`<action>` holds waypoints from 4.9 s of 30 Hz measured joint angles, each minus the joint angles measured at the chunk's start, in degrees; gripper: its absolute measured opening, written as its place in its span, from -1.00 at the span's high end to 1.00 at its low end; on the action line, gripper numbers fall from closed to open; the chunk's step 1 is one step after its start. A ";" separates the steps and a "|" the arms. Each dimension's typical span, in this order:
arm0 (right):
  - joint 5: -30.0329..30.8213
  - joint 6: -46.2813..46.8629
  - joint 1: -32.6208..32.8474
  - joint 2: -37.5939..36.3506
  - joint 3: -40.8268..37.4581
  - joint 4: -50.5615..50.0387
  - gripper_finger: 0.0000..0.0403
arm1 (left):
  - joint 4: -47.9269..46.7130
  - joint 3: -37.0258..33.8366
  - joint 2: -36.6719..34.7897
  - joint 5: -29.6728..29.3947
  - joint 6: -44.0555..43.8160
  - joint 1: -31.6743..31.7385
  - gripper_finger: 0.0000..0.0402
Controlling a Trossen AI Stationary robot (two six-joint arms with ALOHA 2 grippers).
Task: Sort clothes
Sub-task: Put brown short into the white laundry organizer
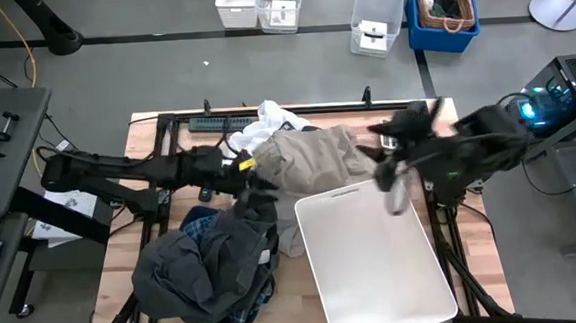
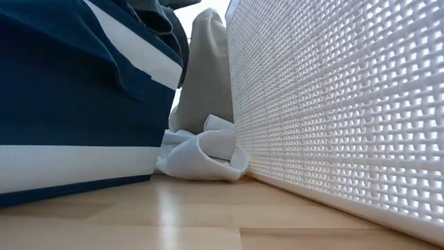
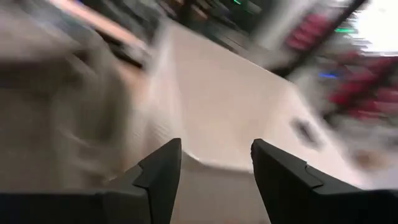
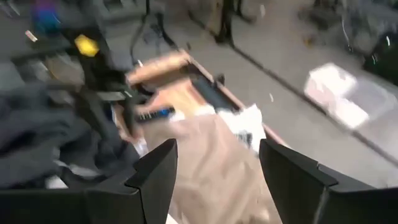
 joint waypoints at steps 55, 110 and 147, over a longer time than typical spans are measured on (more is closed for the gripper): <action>-1.45 3.09 -6.12 -0.10 -0.11 -1.70 -0.10 | -5.31 4.25 22.71 -18.56 25.08 5.47 0.07; 19.54 3.06 -6.12 -5.45 -0.09 -1.69 -0.10 | 58.07 82.89 59.12 41.64 -22.22 -0.12 1.00; 18.02 2.56 -6.13 -6.26 -0.09 -1.68 -0.10 | -50.22 81.46 43.43 35.94 28.83 6.72 -0.01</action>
